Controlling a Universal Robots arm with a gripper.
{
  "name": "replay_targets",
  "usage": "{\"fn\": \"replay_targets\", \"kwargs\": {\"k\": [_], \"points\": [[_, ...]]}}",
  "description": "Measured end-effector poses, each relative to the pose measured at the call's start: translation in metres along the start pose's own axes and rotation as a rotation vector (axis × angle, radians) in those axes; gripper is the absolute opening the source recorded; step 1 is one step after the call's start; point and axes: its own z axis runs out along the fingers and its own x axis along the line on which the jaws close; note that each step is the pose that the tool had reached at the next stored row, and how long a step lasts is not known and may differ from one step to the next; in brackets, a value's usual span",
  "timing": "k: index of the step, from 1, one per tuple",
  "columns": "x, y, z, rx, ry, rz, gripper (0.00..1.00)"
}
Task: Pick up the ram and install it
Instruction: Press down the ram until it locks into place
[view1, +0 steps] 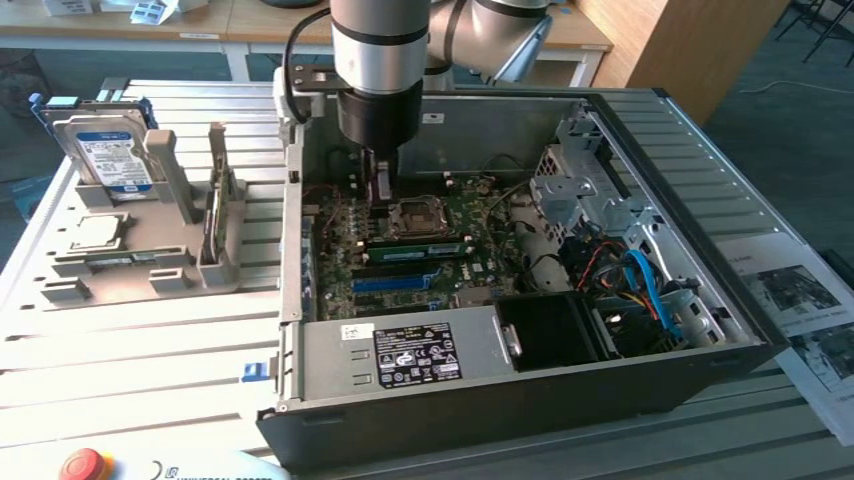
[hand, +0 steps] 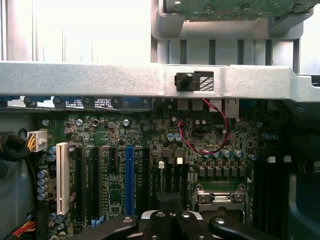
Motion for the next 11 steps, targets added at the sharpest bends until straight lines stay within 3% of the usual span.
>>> {"fn": "replay_targets", "kwargs": {"k": [11], "points": [[0.0,0.0,-0.0001,-0.0001,0.0002,0.0,0.11]]}}
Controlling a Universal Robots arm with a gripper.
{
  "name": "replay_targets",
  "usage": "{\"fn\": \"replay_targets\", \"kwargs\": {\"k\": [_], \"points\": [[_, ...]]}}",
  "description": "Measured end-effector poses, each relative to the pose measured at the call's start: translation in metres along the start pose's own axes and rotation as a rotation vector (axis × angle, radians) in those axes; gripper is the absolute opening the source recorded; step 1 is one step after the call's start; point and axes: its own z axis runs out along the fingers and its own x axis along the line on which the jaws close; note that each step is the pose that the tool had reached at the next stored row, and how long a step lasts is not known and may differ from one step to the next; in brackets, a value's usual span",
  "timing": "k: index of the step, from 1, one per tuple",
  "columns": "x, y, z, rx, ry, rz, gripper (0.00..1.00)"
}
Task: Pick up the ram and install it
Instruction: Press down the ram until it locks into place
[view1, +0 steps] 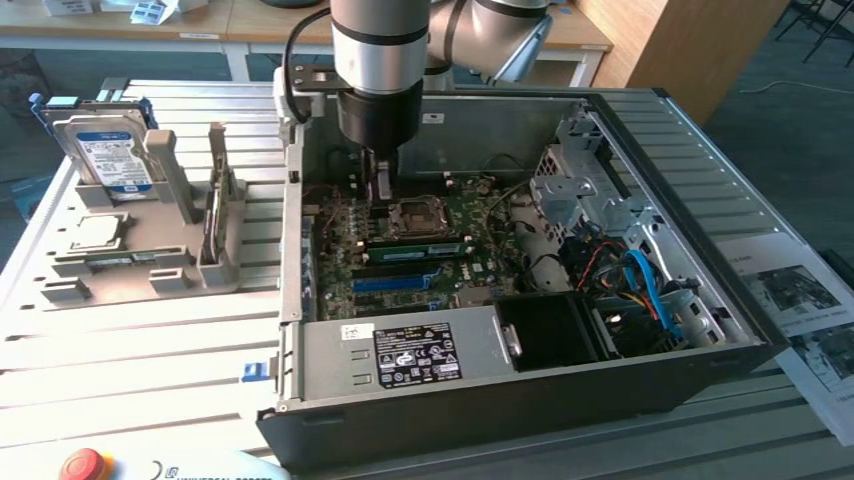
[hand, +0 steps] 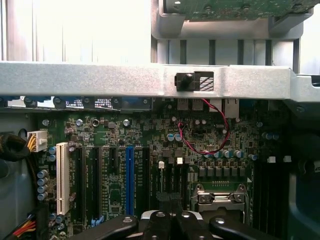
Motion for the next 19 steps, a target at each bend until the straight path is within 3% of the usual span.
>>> {"fn": "replay_targets", "kwargs": {"k": [9,19], "points": [[0.0,-0.019,0.0005,0.0,-0.0001,0.0,0.11],[0.0,-0.0521,0.0015,-0.0008,0.0,0.0,0.11]]}}
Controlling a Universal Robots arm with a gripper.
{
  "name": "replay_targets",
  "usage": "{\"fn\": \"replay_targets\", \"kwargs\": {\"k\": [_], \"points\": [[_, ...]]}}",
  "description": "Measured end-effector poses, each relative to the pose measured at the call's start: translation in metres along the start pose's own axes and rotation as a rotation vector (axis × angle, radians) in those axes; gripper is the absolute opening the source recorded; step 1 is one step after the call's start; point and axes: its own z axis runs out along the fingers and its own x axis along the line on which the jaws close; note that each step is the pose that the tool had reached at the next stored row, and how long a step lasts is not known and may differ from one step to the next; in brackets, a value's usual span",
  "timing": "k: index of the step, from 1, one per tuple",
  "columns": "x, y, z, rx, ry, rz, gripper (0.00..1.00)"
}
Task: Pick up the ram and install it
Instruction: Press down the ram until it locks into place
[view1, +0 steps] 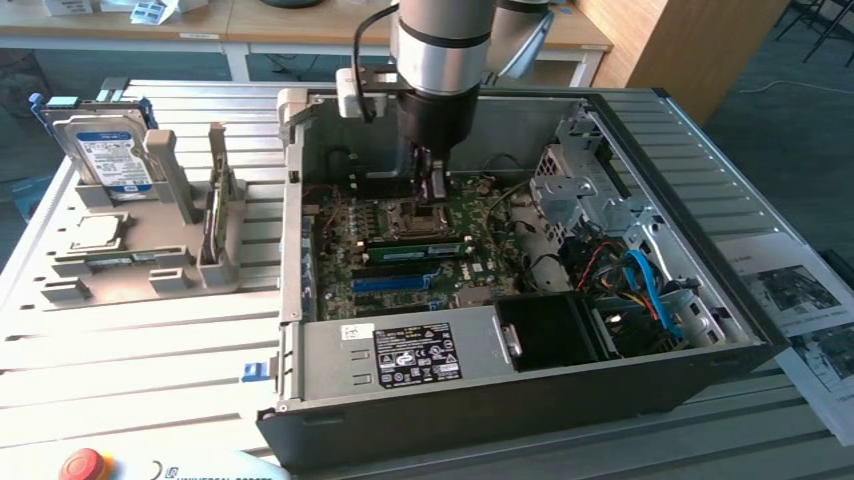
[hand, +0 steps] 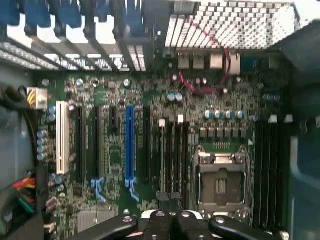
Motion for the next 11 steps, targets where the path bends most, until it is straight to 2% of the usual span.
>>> {"fn": "replay_targets", "kwargs": {"k": [7,11], "points": [[0.0,-0.021,0.0005,-0.0008,0.0001,0.0,0.11],[0.0,-0.0217,0.0006,-0.0008,0.0001,0.0,0.11]]}}
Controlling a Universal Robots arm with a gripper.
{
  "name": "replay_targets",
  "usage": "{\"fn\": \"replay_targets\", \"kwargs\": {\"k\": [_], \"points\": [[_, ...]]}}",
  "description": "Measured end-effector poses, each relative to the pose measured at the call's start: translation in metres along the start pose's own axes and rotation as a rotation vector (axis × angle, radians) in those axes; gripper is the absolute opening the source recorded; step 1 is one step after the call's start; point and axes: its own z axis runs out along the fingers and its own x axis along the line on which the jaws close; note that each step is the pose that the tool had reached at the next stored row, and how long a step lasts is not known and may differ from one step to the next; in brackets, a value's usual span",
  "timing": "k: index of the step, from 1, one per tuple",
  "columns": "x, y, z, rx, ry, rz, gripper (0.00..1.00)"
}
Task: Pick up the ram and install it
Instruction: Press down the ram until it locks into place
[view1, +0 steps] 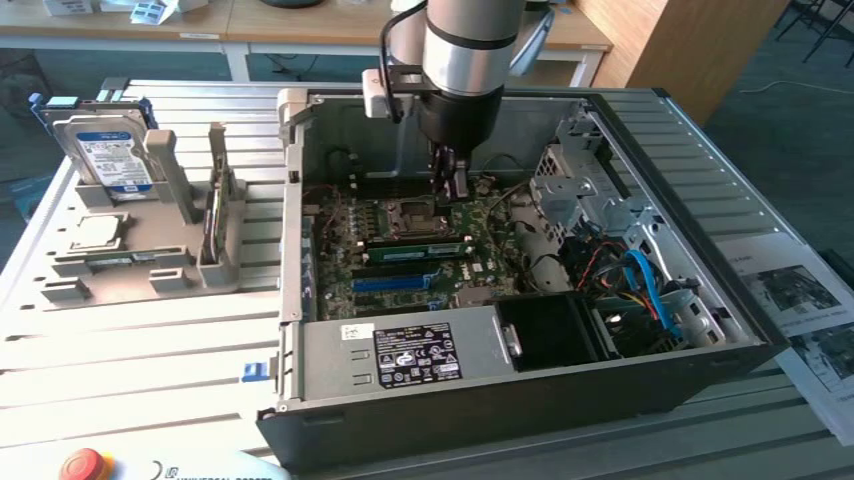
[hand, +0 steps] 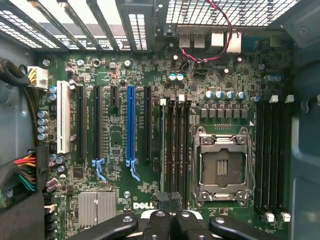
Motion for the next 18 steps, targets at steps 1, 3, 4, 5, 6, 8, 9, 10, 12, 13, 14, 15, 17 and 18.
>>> {"fn": "replay_targets", "kwargs": {"k": [1,3,4,5,6,8,9,10,12,13,14,15,17,18], "points": [[0.0,0.0,-0.0002,-0.0001,0.0001,0.0,0.11],[0.0,-0.0001,-0.0022,0.0,0.0001,0.0,0.11],[0.0,-0.0002,-0.004,0.0,0.0,0.0,0.11],[0.0,-0.0002,-0.0061,0.0,0.0,0.0,0.11],[0.0,-0.0003,-0.0087,0.0,-0.0001,0.0,0.11],[0.0,-0.0005,-0.0141,0.0,0.0001,0.0,0.11],[-0.001,-0.0006,-0.0169,-0.0001,0.0001,0.0,0.11],[-0.001,-0.0007,-0.0197,-0.0001,0.0,0.0,0.11],[-0.001,-0.0008,-0.0252,-0.0001,-0.0001,0.0,0.11],[-0.001,-0.0009,-0.0281,-0.0001,0.0,0.0,0.11],[-0.001,-0.001,-0.0306,-0.0001,0.0,0.0,0.11],[-0.001,-0.001,-0.033,-0.0001,0.0,0.0,0.11],[-0.001,-0.0012,-0.0375,-0.0001,0.0,0.0,0.11],[-0.001,-0.0012,-0.0395,-0.0001,0.0,0.0,0.11]]}}
